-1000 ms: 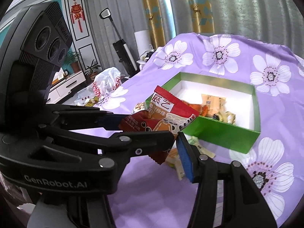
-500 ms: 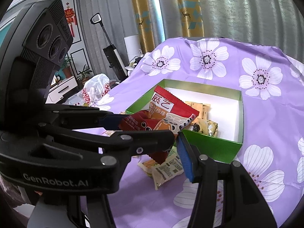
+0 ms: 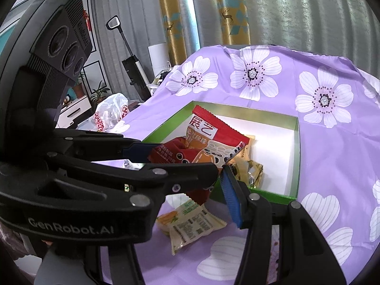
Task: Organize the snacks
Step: 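Carry the red packet over the green box, lower it, open the gripper, then withdraw the open right gripper from the box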
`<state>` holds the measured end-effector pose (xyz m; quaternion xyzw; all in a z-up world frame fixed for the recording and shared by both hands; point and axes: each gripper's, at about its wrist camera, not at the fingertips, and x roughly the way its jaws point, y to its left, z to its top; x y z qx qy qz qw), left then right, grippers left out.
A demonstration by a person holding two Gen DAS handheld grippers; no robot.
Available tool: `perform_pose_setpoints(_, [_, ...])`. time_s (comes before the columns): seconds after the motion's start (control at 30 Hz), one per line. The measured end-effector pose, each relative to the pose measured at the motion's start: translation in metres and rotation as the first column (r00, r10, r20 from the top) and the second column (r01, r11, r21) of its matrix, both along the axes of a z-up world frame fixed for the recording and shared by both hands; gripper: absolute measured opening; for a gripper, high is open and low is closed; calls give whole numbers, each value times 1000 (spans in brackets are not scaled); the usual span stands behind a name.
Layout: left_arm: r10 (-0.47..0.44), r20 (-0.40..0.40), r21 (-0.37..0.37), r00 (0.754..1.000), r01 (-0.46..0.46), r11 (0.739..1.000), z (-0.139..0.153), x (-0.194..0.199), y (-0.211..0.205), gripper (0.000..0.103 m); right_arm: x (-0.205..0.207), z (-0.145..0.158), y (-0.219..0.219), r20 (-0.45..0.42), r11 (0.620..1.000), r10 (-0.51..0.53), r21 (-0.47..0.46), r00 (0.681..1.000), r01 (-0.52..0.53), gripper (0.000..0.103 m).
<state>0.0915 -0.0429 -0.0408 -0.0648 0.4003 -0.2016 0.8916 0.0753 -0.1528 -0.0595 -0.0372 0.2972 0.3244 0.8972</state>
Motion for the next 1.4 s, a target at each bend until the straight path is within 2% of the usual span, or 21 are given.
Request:
perform_pose_setpoints(0.27, [-3,-16,3,1000,3,1000,-5,23,3,43,17,-3,-1,-10,1000,-1,8,1000,1,54])
perform_pose_setpoints(0.53, [-1,-44,8,999,1,1000,-14,46,6,43,47,-9,7,-30,1000,-4,-28,1000,3,54])
perform_pose_setpoints(0.97, [47,-164,-55,985,-56,997,-46,81,22,43,80,-33,15,-115,999,-21,-46,993,16,56])
perform_pose_setpoints(1.0, [55,-171,-56,984,-66,996,-48,82,23,44,81,-34,15,-112,998,-29,-52,993,23,56])
perform_pose_setpoints(1.03, [70,-180,-51,981,-81,995,-49,84,25,55,82,-35,16,-109,998,-40,-61,993,34,56])
perform_pose_setpoints(1.07, [84,-187,-49,979,-95,994,-51,85,28,71,84,-36,17,-111,997,-50,-70,993,43,56])
perform_pose_setpoints(1.13, [111,-186,-55,976,-123,991,-51,84,36,81,86,-37,16,-113,995,-63,-78,992,55,59])
perform_pose_setpoints(1.4, [170,-144,-24,975,-175,984,-36,69,58,82,73,-30,-7,-101,994,-102,-58,990,97,65])
